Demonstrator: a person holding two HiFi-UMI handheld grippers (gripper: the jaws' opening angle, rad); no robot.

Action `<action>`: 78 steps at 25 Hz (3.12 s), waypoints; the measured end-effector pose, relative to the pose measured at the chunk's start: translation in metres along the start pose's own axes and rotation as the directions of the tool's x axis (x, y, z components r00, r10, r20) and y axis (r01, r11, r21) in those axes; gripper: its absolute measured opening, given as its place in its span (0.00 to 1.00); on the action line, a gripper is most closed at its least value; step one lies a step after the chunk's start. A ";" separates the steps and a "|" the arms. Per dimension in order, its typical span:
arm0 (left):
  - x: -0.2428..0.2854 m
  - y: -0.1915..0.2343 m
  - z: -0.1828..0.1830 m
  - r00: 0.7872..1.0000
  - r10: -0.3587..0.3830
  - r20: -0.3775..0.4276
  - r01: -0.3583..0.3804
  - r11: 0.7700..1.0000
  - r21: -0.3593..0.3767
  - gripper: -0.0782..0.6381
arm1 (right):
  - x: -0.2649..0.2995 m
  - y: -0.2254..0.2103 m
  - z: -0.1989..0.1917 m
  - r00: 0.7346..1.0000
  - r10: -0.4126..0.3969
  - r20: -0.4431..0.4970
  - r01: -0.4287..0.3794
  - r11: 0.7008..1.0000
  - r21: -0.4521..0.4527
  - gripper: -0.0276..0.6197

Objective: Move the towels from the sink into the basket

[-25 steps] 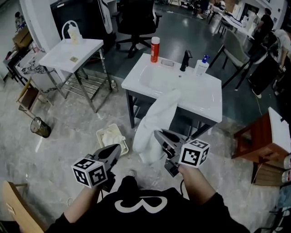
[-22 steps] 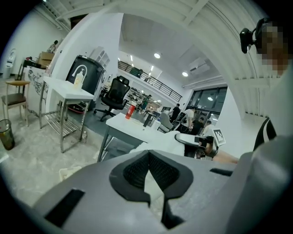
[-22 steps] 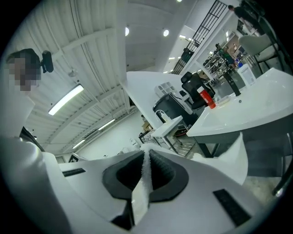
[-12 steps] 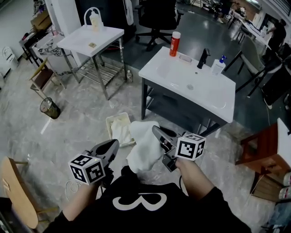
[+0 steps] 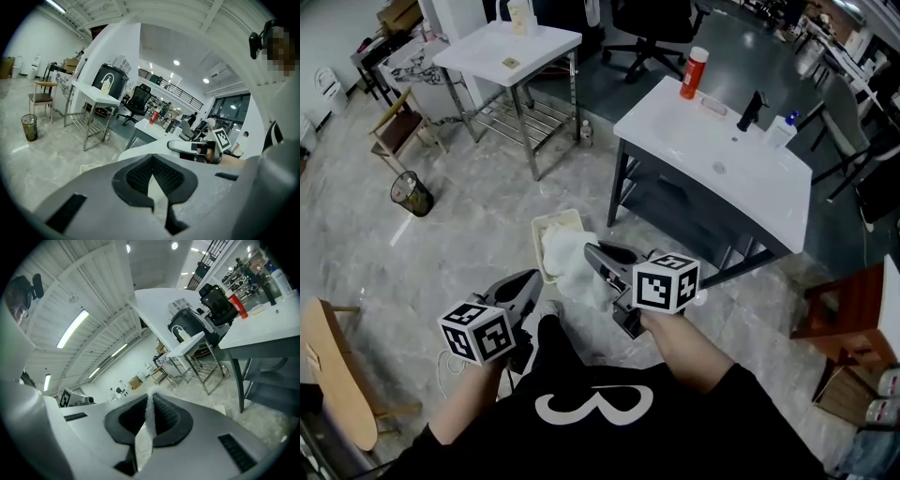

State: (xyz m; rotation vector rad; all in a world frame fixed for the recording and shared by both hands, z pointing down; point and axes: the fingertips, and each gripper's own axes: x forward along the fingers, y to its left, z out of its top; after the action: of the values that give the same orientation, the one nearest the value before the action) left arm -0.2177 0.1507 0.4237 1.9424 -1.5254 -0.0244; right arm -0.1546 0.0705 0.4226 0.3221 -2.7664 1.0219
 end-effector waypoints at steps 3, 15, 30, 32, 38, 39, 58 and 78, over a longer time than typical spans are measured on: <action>0.002 0.026 0.008 1.000 0.020 -0.010 -0.020 1.000 -0.012 0.12 | 0.025 -0.012 0.003 1.000 -0.017 -0.011 0.017 1.000 0.015 0.08; 0.051 0.130 0.045 0.997 0.023 -0.077 -0.025 0.999 -0.025 0.12 | 0.136 -0.099 0.015 0.990 -0.108 -0.094 0.119 0.985 0.125 0.08; 0.128 0.274 0.043 0.970 0.006 -0.243 -0.014 1.000 -0.028 0.12 | 0.266 -0.226 -0.029 0.927 -0.254 -0.277 0.302 0.943 0.143 0.08; 0.136 0.292 0.045 0.966 0.002 -0.258 -0.009 1.000 -0.025 0.12 | 0.281 -0.240 -0.040 0.909 -0.275 -0.313 0.326 0.938 0.122 0.08; 0.164 0.334 0.038 0.950 -0.001 -0.312 -0.011 0.999 -0.036 0.12 | 0.318 -0.281 -0.067 0.875 -0.310 -0.371 0.372 0.922 0.108 0.08; 0.167 0.339 0.035 0.947 -0.002 -0.322 -0.013 0.999 -0.042 0.12 | 0.322 -0.286 -0.073 0.869 -0.316 -0.380 0.379 0.920 0.102 0.08; 0.199 0.359 0.006 0.900 -0.032 -0.434 0.011 0.999 -0.051 0.12 | 0.316 -0.323 -0.137 0.828 -0.336 -0.449 0.436 0.890 0.137 0.41; 0.124 0.177 0.054 0.960 -0.127 -0.248 0.136 0.991 0.019 0.12 | 0.147 -0.113 0.016 0.993 -0.103 -0.064 0.097 0.992 -0.082 0.10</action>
State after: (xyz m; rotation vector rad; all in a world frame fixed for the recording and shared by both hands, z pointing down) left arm -0.3520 -0.0016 0.5163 1.9894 -1.2413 0.1828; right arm -0.2679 -0.0443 0.5146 0.4023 -2.6907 0.8814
